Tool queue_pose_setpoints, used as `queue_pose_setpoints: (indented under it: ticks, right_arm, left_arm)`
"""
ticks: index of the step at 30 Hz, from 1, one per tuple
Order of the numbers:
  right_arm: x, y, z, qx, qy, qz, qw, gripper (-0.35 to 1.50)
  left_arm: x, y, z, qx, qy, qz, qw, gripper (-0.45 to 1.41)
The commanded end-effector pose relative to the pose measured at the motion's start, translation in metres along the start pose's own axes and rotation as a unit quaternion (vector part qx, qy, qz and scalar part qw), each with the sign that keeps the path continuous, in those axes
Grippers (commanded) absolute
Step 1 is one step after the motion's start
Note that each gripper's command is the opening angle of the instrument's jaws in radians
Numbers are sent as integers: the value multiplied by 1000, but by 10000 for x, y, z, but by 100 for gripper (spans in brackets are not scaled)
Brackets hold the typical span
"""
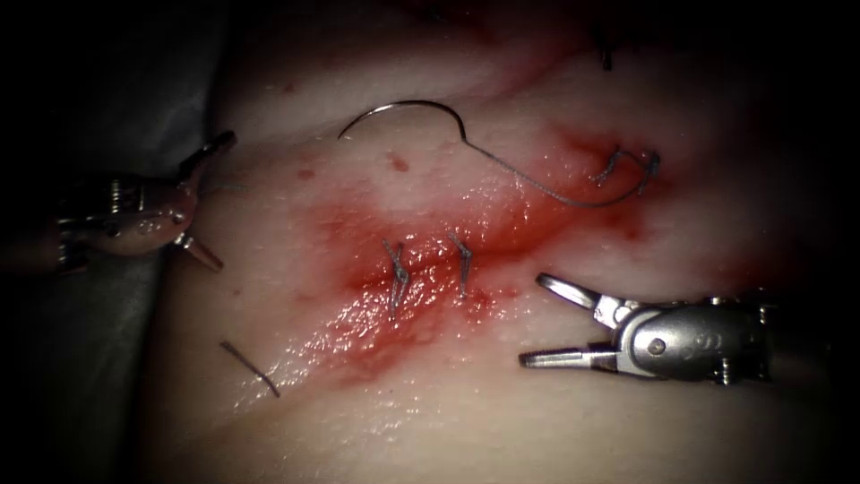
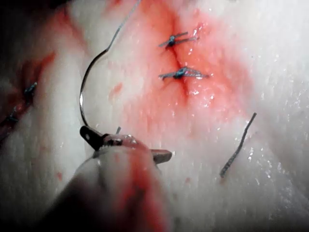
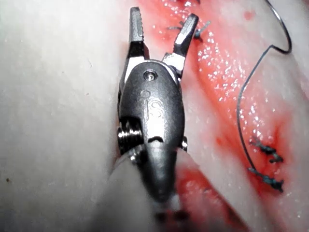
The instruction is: Wound Closure
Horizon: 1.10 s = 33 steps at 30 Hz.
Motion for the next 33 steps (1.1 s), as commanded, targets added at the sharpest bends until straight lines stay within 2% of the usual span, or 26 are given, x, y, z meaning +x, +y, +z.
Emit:
queue_pose_setpoints:
  ticks: [1, 4, 6, 8, 11, 12, 16, 18, 22, 26, 33]
  right_arm:
    - [-5, -6, 6, 1, 1, 1, 1000, 143]
    - [-4, -6, 7, 1, 1, 1, 1000, 143]
    - [-4, -6, 7, 1, 1, 1, 1000, 143]
    - [-4, -6, 7, 1, 1, 1, 1000, 143]
    - [-4, -6, 8, 0, 0, 10, 1000, 141]
    - [-2, -6, 13, -2, -2, 25, 1000, 138]
    - [2, -10, 27, -5, -3, 27, 1000, 138]
    - [4, -15, 36, 4, 0, 26, 1000, 131]
    - [4, -19, 39, 6, 0, 26, 1000, 130]
    - [4, -19, 40, 7, -1, 26, 1000, 128]
    - [5, -20, 40, 8, -1, 26, 1000, 128]
  left_arm:
    - [5, 0, 13, 6, 8, -2, 1000, 118]
    - [19, 4, 35, 19, 34, -6, 999, 113]
    - [21, 20, 62, 1, 74, -47, 996, 113]
    - [16, 32, 76, -14, 84, -72, 994, 113]
    - [4, 49, 96, -49, 68, -119, 989, 118]
    - [-6, 64, 109, -80, 62, -152, 983, 120]
    - [-25, 86, 135, -125, 48, -187, 973, 128]
    - [-38, 97, 147, -149, 34, -191, 970, 138]
    - [-62, 100, 141, -160, 5, -190, 969, 140]
    - [-99, 107, 113, -186, -80, -184, 962, 140]
    - [-137, 115, 88, -192, -167, -144, 956, 140]
